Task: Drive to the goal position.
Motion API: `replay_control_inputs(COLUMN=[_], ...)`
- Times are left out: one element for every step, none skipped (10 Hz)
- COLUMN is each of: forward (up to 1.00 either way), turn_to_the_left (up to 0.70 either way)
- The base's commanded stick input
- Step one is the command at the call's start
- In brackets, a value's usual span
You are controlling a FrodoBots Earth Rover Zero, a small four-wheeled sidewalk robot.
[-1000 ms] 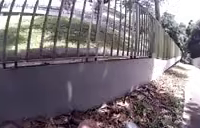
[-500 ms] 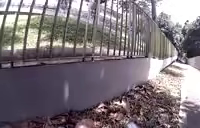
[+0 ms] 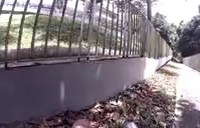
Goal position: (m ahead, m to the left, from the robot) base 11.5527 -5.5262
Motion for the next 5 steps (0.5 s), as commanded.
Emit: replay_control_inputs(forward=[0.0,0.0,0.0,0.0,0.0], turn_to_the_left=[-0.7,-0.7,-0.7,-0.7,-0.7])
